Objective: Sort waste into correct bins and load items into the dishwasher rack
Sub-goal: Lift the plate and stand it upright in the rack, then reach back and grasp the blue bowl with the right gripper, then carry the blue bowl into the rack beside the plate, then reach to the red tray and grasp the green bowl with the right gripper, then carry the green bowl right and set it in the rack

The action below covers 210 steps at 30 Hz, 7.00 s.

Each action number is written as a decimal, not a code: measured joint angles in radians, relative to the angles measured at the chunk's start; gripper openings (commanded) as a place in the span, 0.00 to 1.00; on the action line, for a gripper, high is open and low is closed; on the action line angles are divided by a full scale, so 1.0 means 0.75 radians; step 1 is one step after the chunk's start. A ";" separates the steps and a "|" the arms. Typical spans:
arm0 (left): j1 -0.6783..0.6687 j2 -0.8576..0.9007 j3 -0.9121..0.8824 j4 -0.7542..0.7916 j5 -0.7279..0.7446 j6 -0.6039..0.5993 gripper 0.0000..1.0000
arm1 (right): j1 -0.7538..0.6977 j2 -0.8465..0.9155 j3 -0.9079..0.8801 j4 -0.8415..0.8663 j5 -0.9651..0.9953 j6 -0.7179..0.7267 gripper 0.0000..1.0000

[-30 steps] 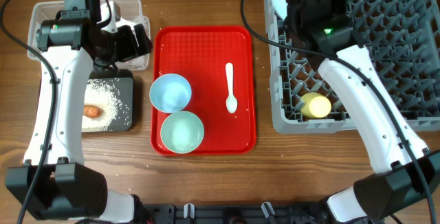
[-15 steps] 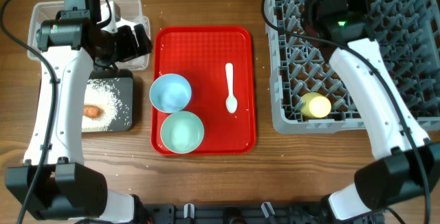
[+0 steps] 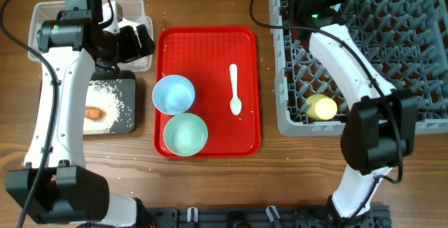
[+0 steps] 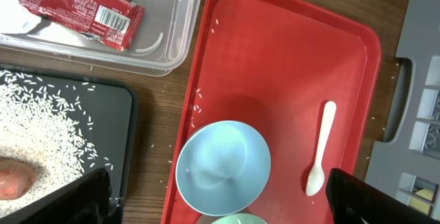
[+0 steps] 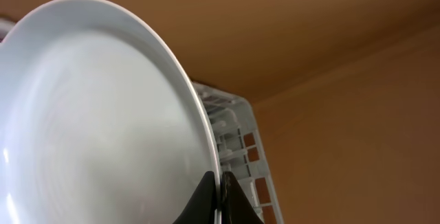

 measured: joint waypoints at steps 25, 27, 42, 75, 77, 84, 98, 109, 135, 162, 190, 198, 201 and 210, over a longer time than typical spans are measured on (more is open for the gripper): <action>0.000 0.000 0.000 -0.002 -0.004 0.000 1.00 | 0.290 -0.327 -0.002 -0.809 -1.377 0.747 1.00; 0.000 0.000 0.000 -0.002 -0.004 0.000 1.00 | 0.293 -0.319 -0.002 -0.809 -1.523 0.875 0.91; 0.000 0.000 0.000 -0.003 -0.004 0.000 1.00 | 0.544 0.040 -0.003 -0.743 -1.662 1.375 0.42; 0.000 0.000 0.000 -0.002 -0.004 0.000 1.00 | 0.354 0.030 -0.003 -0.757 -1.573 1.486 0.04; 0.000 0.000 0.000 -0.003 -0.004 0.000 1.00 | 0.292 -0.127 -0.003 -0.841 -1.467 1.439 0.04; 0.000 0.000 0.000 -0.003 -0.004 0.000 1.00 | 0.107 -0.637 -0.002 -1.302 -0.842 1.304 0.04; 0.000 0.001 0.000 -0.003 -0.009 0.000 1.00 | 0.126 -0.381 0.002 -1.617 0.135 1.209 0.04; 0.000 0.000 0.000 -0.003 -0.009 0.000 1.00 | 0.269 -0.208 -0.006 -1.094 0.381 0.500 0.04; 0.000 0.000 0.000 -0.003 -0.009 0.000 1.00 | 0.305 -0.197 -0.190 -1.126 0.396 0.580 0.04; 0.000 0.000 0.000 -0.003 -0.009 0.000 1.00 | 0.470 -0.195 -0.190 -1.239 0.127 0.652 0.61; 0.000 0.000 0.001 -0.003 -0.009 0.000 1.00 | 0.731 0.048 -0.272 -0.898 -1.738 1.586 0.07; 0.000 0.000 0.001 -0.003 -0.010 0.000 1.00 | 0.652 -0.006 -0.272 -0.937 -1.709 1.598 0.04; 0.000 0.000 0.000 -0.003 -0.009 0.000 1.00 | 0.545 -0.239 -0.263 -1.101 -1.457 1.576 0.04; 0.000 0.000 0.000 -0.003 -0.009 0.000 1.00 | 0.092 -0.940 -0.209 -1.228 -0.036 1.412 0.04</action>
